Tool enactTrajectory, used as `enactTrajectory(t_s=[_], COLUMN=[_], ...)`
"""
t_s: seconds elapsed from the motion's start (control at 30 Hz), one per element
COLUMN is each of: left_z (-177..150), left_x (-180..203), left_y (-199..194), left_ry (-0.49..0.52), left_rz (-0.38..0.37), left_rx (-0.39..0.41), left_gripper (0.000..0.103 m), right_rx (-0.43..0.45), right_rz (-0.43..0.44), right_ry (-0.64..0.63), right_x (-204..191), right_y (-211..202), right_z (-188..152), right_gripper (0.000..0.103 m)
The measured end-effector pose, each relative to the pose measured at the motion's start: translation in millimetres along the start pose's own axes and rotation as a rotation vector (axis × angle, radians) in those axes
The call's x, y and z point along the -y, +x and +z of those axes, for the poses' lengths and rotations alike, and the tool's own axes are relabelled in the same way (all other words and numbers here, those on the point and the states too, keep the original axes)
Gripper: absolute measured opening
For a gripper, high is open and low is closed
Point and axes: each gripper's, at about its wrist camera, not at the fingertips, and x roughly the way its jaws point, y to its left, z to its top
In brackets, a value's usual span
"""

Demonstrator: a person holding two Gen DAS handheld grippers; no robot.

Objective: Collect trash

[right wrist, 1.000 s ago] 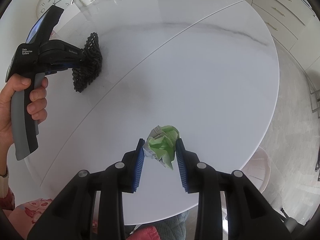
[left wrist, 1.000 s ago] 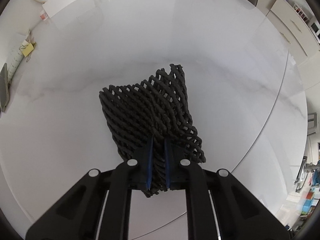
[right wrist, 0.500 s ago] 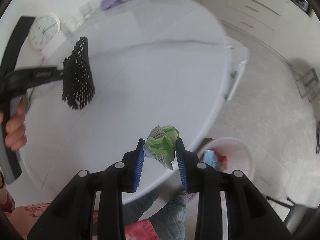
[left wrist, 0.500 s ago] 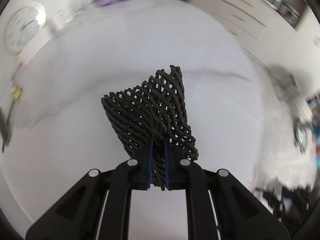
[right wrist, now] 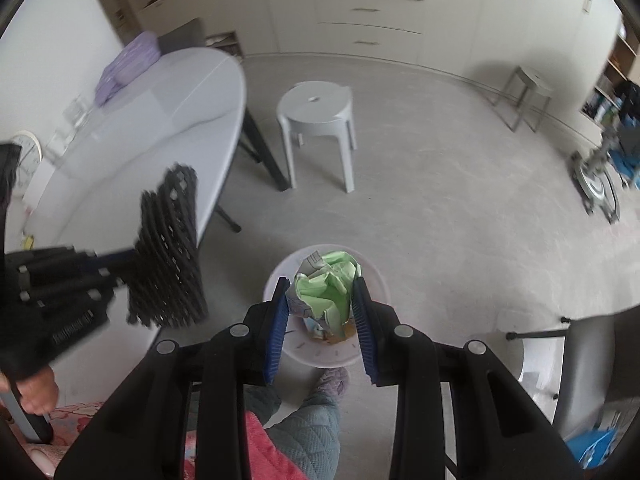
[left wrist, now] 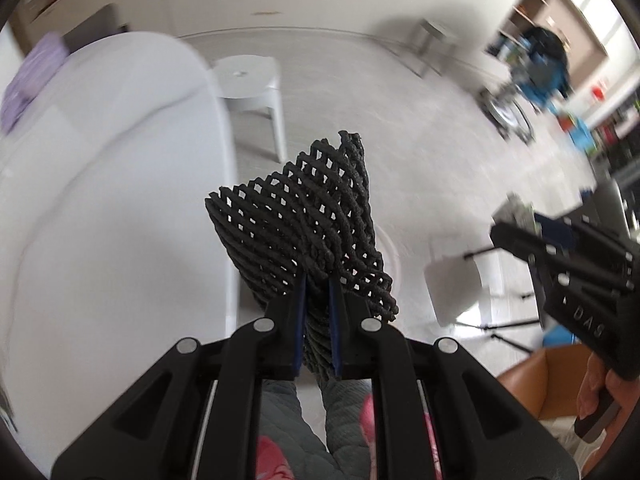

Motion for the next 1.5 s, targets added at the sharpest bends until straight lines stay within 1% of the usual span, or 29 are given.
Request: enactTrajectory(t_s=[0.03, 0.1, 0.17, 0.2, 0.23, 0.3, 0.33, 0.37, 0.4, 0.43, 0.47, 0.57, 0.63, 0.77, 0.8, 0.87, 1.0, 1.2, 1.27, 1.3, 1.33, 1.4, 1.5], left_z=[-4, -1, -3, -1, -7, -3, -3, -4, -6, -8, -8, -11, -11, -9, -8, -8, -9, -11, -12, -11, -12, -12, -12], left_x=[9, 27, 24, 30, 36, 45, 44, 52, 56, 59, 61, 64, 64, 58, 54, 47, 27, 1, -5, -8, -10, -14, -20], left_y=[3, 12, 16, 22, 21, 31, 36, 44, 47, 50, 52, 45, 38, 24, 19, 9, -11, -22, -24, -24, -24, -25, -23], left_ry=[0.014, 0.038, 0.047, 0.055, 0.059, 0.079, 0.079, 0.087, 0.093, 0.101, 0.112, 0.131, 0.138, 0.132, 0.126, 0.118, 0.079, 0.012, 0.001, -0.004, -0.010, -0.019, -0.033], left_rz=[-0.005, -0.015, -0.019, -0.024, -0.026, -0.036, -0.047, -0.068, -0.070, -0.065, -0.059, -0.033, -0.017, 0.018, 0.038, 0.067, 0.095, 0.104, 0.109, 0.110, 0.113, 0.115, 0.115], left_rx=[-0.008, -0.025, -0.033, -0.043, -0.047, -0.075, -0.086, -0.106, -0.123, -0.133, -0.134, -0.100, -0.071, -0.026, -0.007, 0.018, 0.053, 0.058, 0.059, 0.059, 0.060, 0.061, 0.060], left_gripper=[0.011, 0.011, 0.011, 0.011, 0.011, 0.011, 0.011, 0.015, 0.017, 0.030, 0.050, 0.072, 0.077, 0.085, 0.086, 0.091, 0.092, 0.092, 0.092, 0.093, 0.092, 0.092, 0.093], right_rx=[0.001, 0.000, -0.003, -0.007, -0.009, -0.011, -0.014, -0.016, -0.019, -0.023, -0.028, -0.035, -0.041, -0.044, -0.047, -0.054, -0.092, -0.156, -0.177, -0.187, -0.186, -0.191, -0.221], right_rz=[-0.002, -0.001, -0.002, 0.002, 0.005, 0.009, 0.013, 0.014, 0.015, 0.016, 0.018, 0.022, 0.026, 0.030, 0.034, 0.041, 0.080, 0.123, 0.127, 0.111, 0.068, 0.020, 0.017], right_ry=[0.017, 0.033, 0.043, 0.050, 0.055, 0.063, 0.066, 0.068, 0.071, 0.073, 0.078, 0.083, 0.086, 0.086, 0.083, 0.074, 0.053, -0.004, -0.013, -0.011, -0.010, -0.019, -0.019], right_x=[10, 24, 36, 42, 46, 53, 55, 56, 60, 62, 64, 69, 71, 70, 69, 65, 52, 22, 16, 13, 10, 9, 9], right_y=[-1, 0, 2, 4, 6, 9, 11, 11, 12, 14, 16, 20, 25, 30, 32, 38, 57, 89, 98, 102, 105, 108, 113], right_z=[-3, -5, -7, -8, -8, -9, -9, -9, -10, -10, -11, -11, -8, -7, -7, -7, -4, -5, -5, -4, -3, -3, -4], right_gripper=[0.033, 0.033, 0.033, 0.033, 0.033, 0.033, 0.033, 0.033, 0.033, 0.033, 0.033, 0.033, 0.033, 0.033, 0.033, 0.034, 0.035, 0.035, 0.059, 0.085, 0.100, 0.101, 0.101])
